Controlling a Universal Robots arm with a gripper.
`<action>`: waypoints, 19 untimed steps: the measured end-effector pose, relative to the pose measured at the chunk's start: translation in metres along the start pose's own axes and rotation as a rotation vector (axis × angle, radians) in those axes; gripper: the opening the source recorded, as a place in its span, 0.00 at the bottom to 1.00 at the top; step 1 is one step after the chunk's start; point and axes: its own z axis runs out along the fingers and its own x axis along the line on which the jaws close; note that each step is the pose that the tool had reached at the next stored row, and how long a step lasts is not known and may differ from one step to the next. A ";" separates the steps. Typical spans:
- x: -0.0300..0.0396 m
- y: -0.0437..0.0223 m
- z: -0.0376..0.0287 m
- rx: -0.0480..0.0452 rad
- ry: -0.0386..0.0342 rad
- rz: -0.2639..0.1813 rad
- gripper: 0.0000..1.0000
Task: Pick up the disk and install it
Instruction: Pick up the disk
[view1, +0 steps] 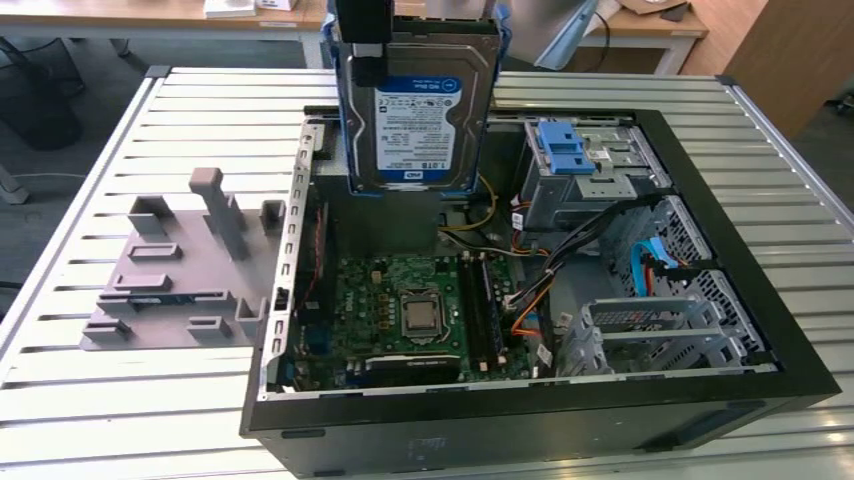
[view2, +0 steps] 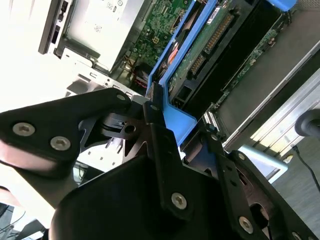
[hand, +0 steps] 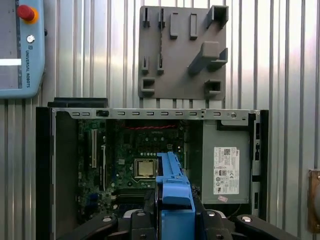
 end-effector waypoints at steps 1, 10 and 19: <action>0.0007 -0.0016 0.0000 0.0000 0.0000 0.000 0.36; 0.0025 -0.0209 0.0001 0.0000 0.0000 0.000 0.36; -0.0027 -0.0313 0.0006 0.0001 0.0000 0.000 0.36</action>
